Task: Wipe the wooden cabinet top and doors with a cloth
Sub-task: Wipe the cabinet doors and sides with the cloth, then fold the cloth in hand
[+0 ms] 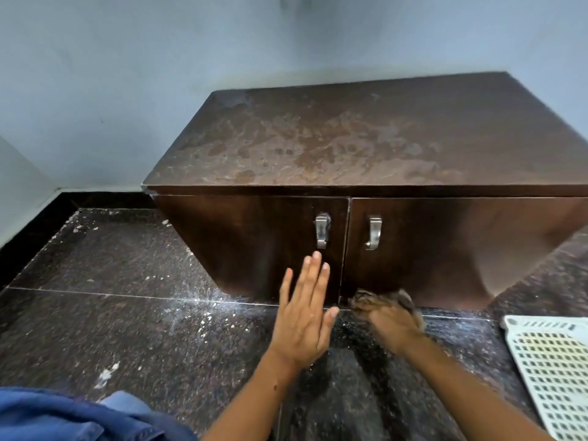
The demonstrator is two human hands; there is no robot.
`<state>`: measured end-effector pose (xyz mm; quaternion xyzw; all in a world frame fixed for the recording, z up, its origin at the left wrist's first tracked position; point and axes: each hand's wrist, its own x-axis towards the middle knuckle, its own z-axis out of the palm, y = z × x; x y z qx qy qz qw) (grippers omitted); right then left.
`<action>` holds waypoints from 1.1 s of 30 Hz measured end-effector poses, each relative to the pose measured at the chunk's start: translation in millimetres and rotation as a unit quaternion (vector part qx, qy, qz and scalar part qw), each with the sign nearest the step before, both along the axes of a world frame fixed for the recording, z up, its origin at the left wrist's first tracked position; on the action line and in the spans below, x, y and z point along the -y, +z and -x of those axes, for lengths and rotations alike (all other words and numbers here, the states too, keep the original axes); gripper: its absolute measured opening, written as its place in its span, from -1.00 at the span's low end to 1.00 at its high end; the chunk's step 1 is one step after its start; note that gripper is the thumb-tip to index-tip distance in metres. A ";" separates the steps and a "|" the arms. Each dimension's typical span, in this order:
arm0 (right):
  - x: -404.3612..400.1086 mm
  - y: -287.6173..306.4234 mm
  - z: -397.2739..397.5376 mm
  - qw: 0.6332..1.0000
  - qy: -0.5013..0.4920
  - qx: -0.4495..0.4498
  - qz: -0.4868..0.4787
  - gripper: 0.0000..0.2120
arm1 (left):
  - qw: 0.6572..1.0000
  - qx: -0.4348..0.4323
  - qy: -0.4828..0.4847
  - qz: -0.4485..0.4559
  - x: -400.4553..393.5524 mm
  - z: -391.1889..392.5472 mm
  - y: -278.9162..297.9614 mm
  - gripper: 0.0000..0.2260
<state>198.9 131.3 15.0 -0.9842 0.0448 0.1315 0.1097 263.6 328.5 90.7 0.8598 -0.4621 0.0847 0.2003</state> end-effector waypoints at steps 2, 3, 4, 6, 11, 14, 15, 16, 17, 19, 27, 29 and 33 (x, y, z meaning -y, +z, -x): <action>3.8 18.4 9.2 0.913 -0.274 0.040 -0.298 -0.49 | 0.998 -0.064 0.014 0.021 18.5 18.6 -2.2 -0.49; 10.5 25.5 15.5 0.830 -0.360 0.066 -0.420 -0.42 | 0.992 -0.110 0.053 0.035 27.6 26.2 -3.1 -0.50; 17.5 32.8 20.8 0.737 -0.414 0.084 -0.527 -0.33 | 0.978 -0.176 0.104 0.037 36.3 31.4 -4.2 -0.51; 28.1 49.6 29.9 0.580 -0.454 0.110 -0.667 -0.25 | 0.905 -0.374 0.202 0.007 54.9 36.3 -0.9 -0.46; 33.3 99.9 44.4 0.462 -0.393 0.135 -0.783 -0.34 | 0.606 -0.751 0.175 0.195 90.8 47.1 25.4 -0.47; 29.5 112.1 51.0 0.444 -0.369 0.136 -0.805 -0.50 | 0.561 -0.766 0.128 0.285 105.4 52.5 40.6 -0.61; 29.4 113.8 52.1 0.445 -0.365 0.130 -0.807 -0.57 | 0.561 -0.759 0.133 0.303 110.6 53.9 43.4 -0.67; 29.5 114.8 52.3 0.450 -0.363 0.125 -0.806 -0.64 | 0.563 -0.748 0.148 0.318 114.9 54.6 44.7 -0.74; 29.8 115.1 51.5 0.459 -0.363 0.122 -0.802 -0.69 | 0.574 -0.733 0.167 0.325 118.5 55.2 43.8 -0.80; 32.1 113.8 49.6 0.484 -0.372 0.120 -0.782 -0.70 | 0.596 -0.705 0.204 0.325 121.9 56.6 41.1 -0.74; 48.5 83.1 64.8 0.476 -0.415 0.108 -0.768 -0.63 | 0.564 -0.732 0.228 0.306 129.7 57.9 20.0 -0.62; 50.6 77.8 74.5 0.489 -0.412 0.115 -0.760 -0.60 | 0.563 -0.743 0.205 0.297 132.6 64.4 17.9 -0.64; 59.2 68.4 97.6 0.470 -0.438 0.144 -0.753 -0.50 | 0.554 -0.776 0.184 0.239 154.7 80.6 12.5 -0.51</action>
